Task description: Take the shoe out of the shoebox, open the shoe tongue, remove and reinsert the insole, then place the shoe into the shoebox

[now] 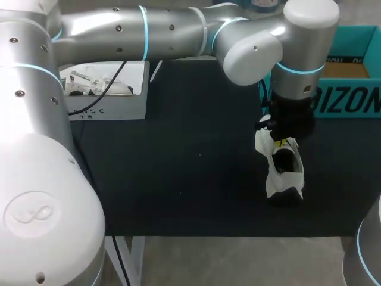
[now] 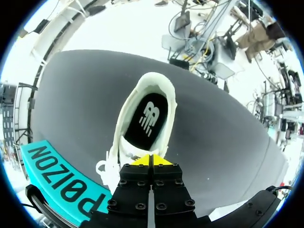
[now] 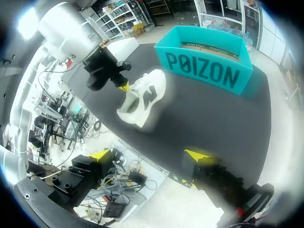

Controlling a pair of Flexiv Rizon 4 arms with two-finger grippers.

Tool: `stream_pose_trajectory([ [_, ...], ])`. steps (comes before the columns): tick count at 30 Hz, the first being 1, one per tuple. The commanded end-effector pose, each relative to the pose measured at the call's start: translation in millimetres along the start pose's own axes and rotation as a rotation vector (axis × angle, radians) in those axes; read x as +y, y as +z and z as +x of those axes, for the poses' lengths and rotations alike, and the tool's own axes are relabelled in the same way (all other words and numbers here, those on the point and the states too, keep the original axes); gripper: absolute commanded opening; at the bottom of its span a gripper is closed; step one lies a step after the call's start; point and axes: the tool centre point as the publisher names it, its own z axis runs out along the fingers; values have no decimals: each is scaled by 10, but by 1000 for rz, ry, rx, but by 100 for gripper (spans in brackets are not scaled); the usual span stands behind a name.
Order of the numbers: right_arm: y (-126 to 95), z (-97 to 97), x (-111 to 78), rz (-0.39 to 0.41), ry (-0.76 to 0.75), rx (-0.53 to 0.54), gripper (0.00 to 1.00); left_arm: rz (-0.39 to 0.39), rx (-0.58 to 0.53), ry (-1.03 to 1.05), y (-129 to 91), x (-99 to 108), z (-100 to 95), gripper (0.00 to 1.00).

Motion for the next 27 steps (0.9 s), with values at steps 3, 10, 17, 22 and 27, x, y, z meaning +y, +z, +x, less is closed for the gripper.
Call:
stream_pose_trajectory([
  [3,1,8,-12,0,1,-3,100,34,44,-178,-261,-301,248,0],
  [10,1,8,-12,0,1,-3,100,64,69,-313,-281,-668,401,8],
  [17,1,8,-12,0,1,-3,100,84,67,-387,-227,-829,628,0],
  [22,1,8,-12,0,1,-3,100,89,53,-413,-199,-909,700,0],
  [27,1,8,-12,0,1,-3,100,85,45,-397,-231,-931,705,100],
])
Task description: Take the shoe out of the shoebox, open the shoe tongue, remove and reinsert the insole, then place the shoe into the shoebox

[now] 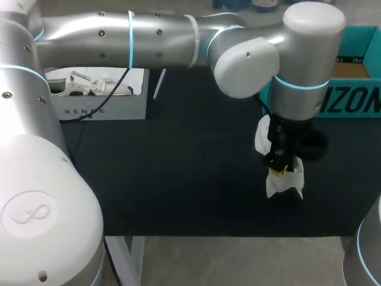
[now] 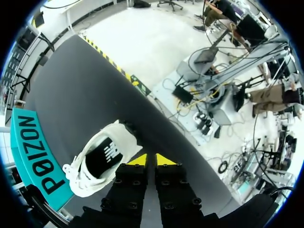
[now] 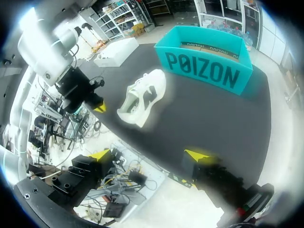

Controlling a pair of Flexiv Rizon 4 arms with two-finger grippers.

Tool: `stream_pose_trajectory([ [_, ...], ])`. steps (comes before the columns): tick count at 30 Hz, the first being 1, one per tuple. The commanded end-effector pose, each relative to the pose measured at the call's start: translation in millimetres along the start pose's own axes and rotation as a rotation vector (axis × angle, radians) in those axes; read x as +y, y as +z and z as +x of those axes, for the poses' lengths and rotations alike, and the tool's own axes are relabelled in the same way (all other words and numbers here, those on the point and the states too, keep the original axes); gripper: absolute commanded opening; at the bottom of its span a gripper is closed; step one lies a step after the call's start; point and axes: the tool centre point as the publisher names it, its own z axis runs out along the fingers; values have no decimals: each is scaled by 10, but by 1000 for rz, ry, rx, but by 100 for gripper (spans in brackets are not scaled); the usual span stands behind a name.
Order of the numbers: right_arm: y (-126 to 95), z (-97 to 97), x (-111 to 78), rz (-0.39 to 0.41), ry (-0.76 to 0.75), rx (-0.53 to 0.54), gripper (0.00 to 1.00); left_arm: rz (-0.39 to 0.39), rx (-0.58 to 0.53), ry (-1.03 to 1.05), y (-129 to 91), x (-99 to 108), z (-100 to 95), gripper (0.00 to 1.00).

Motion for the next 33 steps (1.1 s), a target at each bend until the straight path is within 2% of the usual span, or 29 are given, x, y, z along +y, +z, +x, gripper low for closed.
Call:
stream_pose_trajectory([
  [1,2,9,-11,0,0,-3,100,1,-30,15,-56,22,72,100],
  [4,2,9,-11,0,0,-3,100,11,-30,61,-135,21,111,100],
  [9,2,9,-11,0,0,-3,100,-49,-5,83,-401,113,211,100],
  [19,2,9,-11,0,0,-3,100,33,-27,22,-221,136,262,100],
  [33,2,9,-11,0,0,-3,100,41,-37,15,-197,142,271,100],
])
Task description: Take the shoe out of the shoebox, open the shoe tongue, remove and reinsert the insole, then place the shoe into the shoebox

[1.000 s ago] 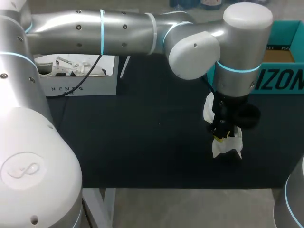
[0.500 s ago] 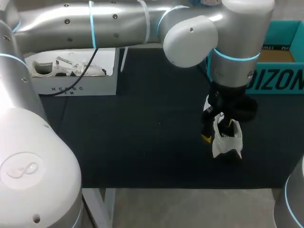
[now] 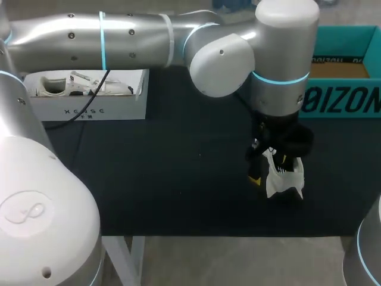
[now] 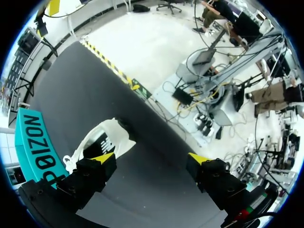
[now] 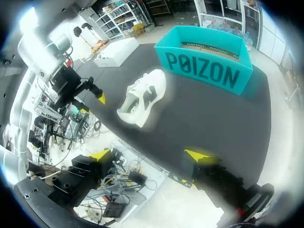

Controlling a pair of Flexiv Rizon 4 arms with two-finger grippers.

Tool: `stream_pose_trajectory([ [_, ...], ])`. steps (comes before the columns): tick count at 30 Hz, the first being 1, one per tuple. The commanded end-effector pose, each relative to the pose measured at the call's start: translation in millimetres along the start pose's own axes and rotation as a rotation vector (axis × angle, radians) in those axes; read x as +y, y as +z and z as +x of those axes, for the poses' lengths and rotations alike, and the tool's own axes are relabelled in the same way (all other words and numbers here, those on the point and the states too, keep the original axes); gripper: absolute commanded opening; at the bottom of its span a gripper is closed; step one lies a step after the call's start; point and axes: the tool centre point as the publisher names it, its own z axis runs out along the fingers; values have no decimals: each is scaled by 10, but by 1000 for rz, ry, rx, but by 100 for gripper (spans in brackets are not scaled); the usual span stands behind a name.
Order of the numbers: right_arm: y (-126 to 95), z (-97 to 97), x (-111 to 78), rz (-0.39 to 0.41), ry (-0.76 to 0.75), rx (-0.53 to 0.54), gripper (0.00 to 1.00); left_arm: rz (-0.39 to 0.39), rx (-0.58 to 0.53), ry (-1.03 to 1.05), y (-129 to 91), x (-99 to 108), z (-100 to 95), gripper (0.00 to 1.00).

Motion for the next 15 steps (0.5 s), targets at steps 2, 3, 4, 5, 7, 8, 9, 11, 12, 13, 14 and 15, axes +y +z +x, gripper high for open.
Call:
stream_pose_trajectory([
  [2,2,8,-11,0,0,-3,100,1,-4,2,-6,14,19,100],
  [3,2,8,-11,0,0,-3,100,1,-4,2,-6,14,19,100],
  [4,2,8,-11,0,0,-3,100,1,-4,2,-6,14,19,100],
  [5,2,8,-11,0,0,-3,100,1,-4,2,-6,14,19,100],
  [7,2,8,-11,0,0,-3,100,1,-4,2,-6,14,19,100],
  [8,2,8,-11,0,0,-3,100,1,-4,2,-6,14,19,100],
  [9,2,8,-11,0,0,-3,100,1,-4,2,-6,14,19,100],
  [11,2,8,-11,0,0,-3,100,3,-17,-41,2,23,8,100],
  [12,2,8,-11,0,0,-3,100,-7,10,-61,13,3,5,100],
  [13,2,8,-11,0,0,-3,100,-82,30,-121,43,-9,-3,100],
  [14,2,8,-11,0,0,-3,100,-71,3,-159,59,-16,-4,100],
  [15,2,8,-11,0,0,-3,100,-49,-13,-183,54,-28,-2,100],
])
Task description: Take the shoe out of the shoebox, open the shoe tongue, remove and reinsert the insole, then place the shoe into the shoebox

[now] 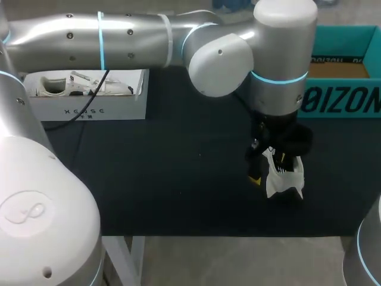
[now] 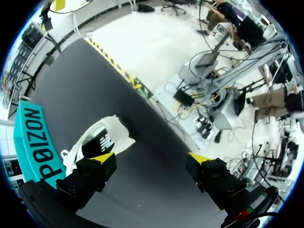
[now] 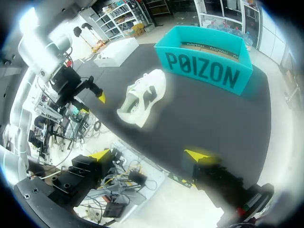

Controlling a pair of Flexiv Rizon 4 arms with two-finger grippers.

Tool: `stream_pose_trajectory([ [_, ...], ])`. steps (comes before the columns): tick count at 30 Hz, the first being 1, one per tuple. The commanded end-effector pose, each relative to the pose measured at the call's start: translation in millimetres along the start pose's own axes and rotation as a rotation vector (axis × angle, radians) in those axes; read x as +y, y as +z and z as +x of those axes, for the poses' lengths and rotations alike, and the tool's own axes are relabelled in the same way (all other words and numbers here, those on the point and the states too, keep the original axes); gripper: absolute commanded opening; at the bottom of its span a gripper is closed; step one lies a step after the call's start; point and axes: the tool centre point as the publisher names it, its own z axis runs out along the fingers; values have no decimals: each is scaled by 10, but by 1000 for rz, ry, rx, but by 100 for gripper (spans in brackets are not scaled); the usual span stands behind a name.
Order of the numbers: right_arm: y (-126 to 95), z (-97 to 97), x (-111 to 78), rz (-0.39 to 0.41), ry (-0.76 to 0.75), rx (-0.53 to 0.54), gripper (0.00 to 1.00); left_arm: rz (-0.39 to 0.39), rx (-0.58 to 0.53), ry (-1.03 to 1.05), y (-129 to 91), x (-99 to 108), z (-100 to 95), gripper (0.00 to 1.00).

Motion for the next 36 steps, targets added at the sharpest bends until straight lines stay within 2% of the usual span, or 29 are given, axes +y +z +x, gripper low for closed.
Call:
stream_pose_trajectory([
  [1,2,9,-11,0,0,-3,100,-74,-11,-158,43,-99,-26,100],
  [4,2,9,-11,0,0,-3,100,-44,-34,-240,84,-160,-16,100],
  [8,2,9,-11,0,0,-3,100,-73,-82,-389,117,-229,-18,100],
  [9,2,9,-11,0,0,-3,100,-48,-104,-402,114,-249,-19,100],
  [11,2,9,-11,0,0,-3,100,-65,-129,-489,121,-283,2,100],
  [13,2,9,-11,0,0,-3,100,-2,-176,-540,113,-306,40,100],
  [17,2,9,-11,0,0,-3,100,-13,-195,-594,143,-337,50,100],
  [26,2,9,-11,0,0,-3,100,-2,-177,-625,304,-362,-114,100],
  [32,2,9,-11,0,0,-3,100,22,-149,-602,400,-331,-317,100],
  [36,2,9,-11,0,0,-3,100,8,-129,-600,428,-332,-448,100],
])
